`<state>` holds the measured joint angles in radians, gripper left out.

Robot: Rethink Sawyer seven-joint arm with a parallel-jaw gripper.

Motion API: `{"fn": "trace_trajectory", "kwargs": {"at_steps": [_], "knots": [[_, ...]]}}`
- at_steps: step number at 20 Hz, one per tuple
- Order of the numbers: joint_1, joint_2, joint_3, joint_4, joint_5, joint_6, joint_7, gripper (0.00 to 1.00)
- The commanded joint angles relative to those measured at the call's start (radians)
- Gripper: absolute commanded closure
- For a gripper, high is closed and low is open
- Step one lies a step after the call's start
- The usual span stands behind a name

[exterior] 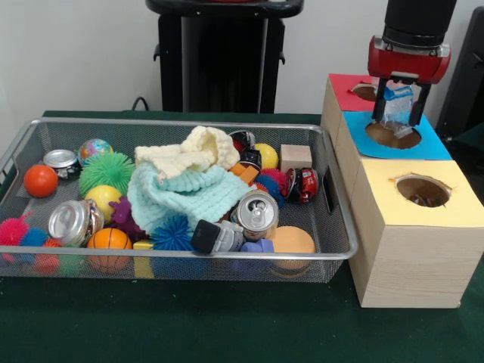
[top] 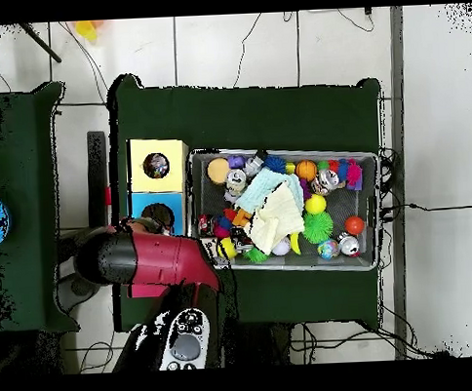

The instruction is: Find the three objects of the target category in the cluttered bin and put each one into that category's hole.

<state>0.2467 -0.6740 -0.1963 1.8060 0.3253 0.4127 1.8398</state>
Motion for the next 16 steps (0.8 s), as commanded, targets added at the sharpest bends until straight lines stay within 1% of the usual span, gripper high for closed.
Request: {"fn": "trace_trajectory", "kwargs": {"at_steps": [1, 4, 6, 7, 8, 10, 11, 12, 16], "knots": [[0.006, 0.031, 0.039, -0.012, 0.03, -0.051, 0.228, 1.0], [-0.016, 0.029, 0.059, -0.03, 0.023, -0.014, 0.194, 1.0], [-0.013, 0.018, 0.055, -0.028, 0.021, -0.013, 0.193, 1.0], [-0.003, 0.011, 0.039, -0.036, 0.013, -0.007, 0.194, 1.0], [0.005, 0.004, 0.017, -0.059, 0.0, 0.026, 0.187, 1.0], [-0.008, -0.012, 0.016, -0.083, -0.012, 0.081, 0.161, 1.0], [-0.015, -0.012, 0.013, -0.109, -0.022, 0.098, 0.144, 1.0], [-0.017, -0.013, 0.011, -0.114, -0.025, 0.107, 0.14, 1.0], [-0.019, -0.021, 0.018, -0.096, -0.02, 0.081, 0.142, 1.0]]}}
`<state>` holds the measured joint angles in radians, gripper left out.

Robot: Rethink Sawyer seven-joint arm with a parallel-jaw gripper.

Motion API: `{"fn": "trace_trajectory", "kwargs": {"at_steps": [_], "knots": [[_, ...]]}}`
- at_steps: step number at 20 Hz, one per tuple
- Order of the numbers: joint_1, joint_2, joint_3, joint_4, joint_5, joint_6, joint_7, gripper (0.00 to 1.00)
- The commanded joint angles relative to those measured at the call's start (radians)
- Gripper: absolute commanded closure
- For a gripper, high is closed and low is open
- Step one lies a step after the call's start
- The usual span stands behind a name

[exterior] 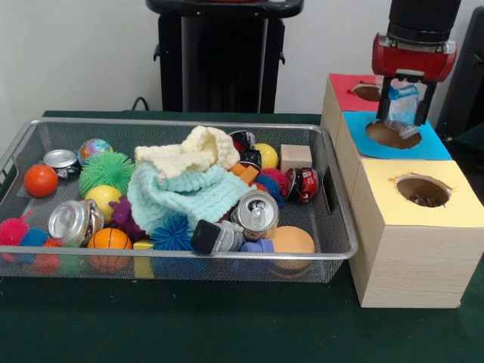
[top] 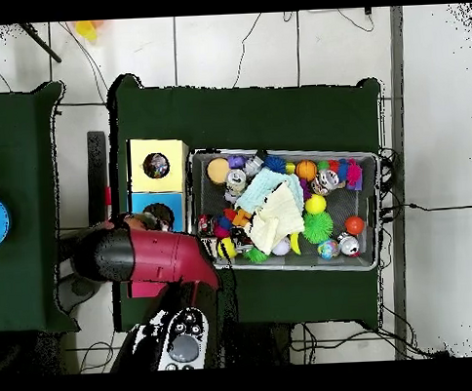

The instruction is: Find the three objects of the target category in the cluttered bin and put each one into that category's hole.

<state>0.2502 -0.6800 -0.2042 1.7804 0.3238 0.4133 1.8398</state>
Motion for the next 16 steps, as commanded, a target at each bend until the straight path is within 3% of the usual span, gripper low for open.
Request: {"fn": "trace_trajectory", "kwargs": {"at_steps": [1, 12, 16], "knots": [[-0.025, -0.014, 0.027, -0.066, -0.011, 0.071, 0.153, 0.0], [-0.029, -0.017, 0.043, -0.038, 0.002, 0.046, 0.168, 0.0], [-0.007, -0.017, 0.011, -0.076, -0.02, 0.103, 0.165, 0.0]]}}
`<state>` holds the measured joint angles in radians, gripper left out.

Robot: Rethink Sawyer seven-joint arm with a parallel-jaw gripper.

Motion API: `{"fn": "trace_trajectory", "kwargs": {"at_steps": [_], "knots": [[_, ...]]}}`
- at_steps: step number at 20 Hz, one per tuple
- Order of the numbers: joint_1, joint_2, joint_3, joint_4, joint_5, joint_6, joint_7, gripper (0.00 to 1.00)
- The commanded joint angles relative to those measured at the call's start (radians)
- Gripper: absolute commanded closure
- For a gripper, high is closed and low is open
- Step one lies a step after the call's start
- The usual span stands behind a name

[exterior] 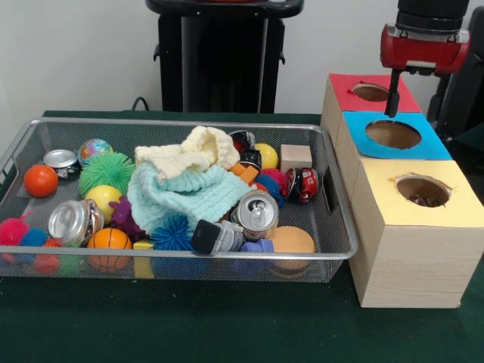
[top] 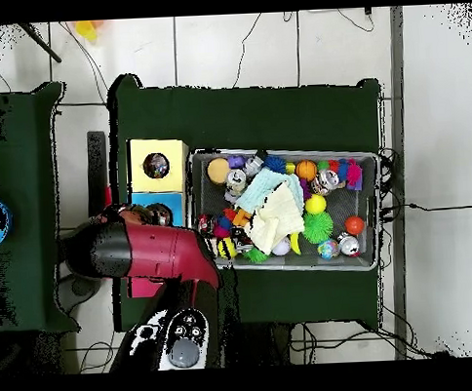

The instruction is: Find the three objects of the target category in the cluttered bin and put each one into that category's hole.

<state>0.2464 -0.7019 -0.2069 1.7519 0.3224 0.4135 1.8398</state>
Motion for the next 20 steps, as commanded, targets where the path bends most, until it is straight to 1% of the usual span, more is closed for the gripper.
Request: {"fn": "trace_trajectory", "kwargs": {"at_steps": [1, 9, 11, 14, 16, 20], "knots": [[-0.005, 0.006, 0.019, -0.039, -0.015, 0.088, 0.167, 0.0], [-0.005, 0.01, 0.038, 0.012, 0.007, 0.005, 0.194, 0.0], [-0.013, 0.001, 0.051, 0.037, 0.018, -0.023, 0.202, 0.0], [-0.033, -0.026, 0.06, 0.077, 0.017, -0.041, 0.19, 0.0], [-0.075, -0.052, 0.085, 0.119, 0.004, -0.061, 0.147, 0.0], [-0.186, -0.118, 0.142, 0.24, -0.022, -0.076, 0.055, 0.0]]}}
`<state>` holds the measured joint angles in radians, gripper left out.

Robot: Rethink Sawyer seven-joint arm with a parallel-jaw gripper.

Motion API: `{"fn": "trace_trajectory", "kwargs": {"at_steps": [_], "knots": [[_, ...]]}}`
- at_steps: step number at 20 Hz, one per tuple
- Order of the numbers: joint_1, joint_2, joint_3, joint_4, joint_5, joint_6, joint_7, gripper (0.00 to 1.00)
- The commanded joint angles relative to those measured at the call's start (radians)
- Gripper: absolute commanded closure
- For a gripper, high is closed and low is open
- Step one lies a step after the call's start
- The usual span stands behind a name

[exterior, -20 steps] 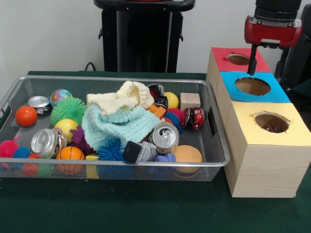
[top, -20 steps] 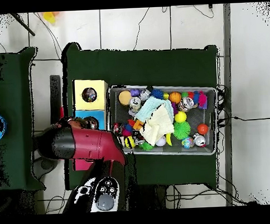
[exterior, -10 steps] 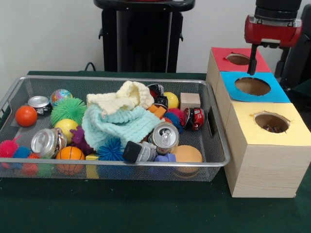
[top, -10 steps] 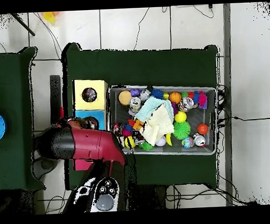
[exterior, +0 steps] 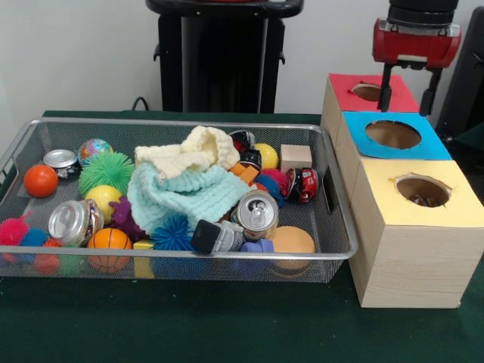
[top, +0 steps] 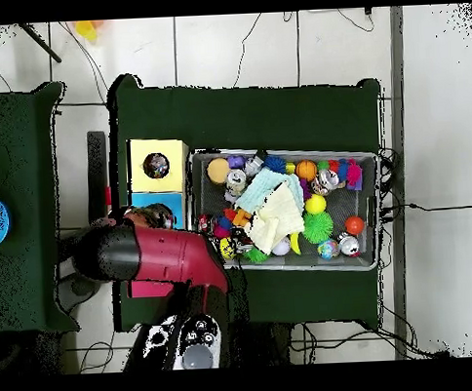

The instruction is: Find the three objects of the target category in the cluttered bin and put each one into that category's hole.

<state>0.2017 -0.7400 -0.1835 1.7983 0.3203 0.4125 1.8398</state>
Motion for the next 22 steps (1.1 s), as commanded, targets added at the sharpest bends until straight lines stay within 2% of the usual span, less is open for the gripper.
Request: {"fn": "trace_trajectory", "kwargs": {"at_steps": [1, 5, 8, 11, 14, 18, 22], "knots": [[-0.171, -0.09, 0.131, 0.211, -0.034, -0.072, 0.024, 0.0], [-0.277, -0.123, 0.161, 0.245, -0.115, -0.037, -0.098, 0.0], [-0.367, -0.145, 0.203, 0.272, -0.173, -0.044, -0.155, 0.0], [-0.478, -0.158, 0.267, 0.306, -0.238, -0.073, -0.197, 0.0], [-0.584, -0.144, 0.332, 0.305, -0.313, -0.072, -0.239, 0.0], [-0.702, -0.101, 0.42, 0.287, -0.42, -0.091, -0.247, 0.0], [-0.757, -0.033, 0.465, 0.258, -0.514, -0.133, -0.199, 0.0]]}}
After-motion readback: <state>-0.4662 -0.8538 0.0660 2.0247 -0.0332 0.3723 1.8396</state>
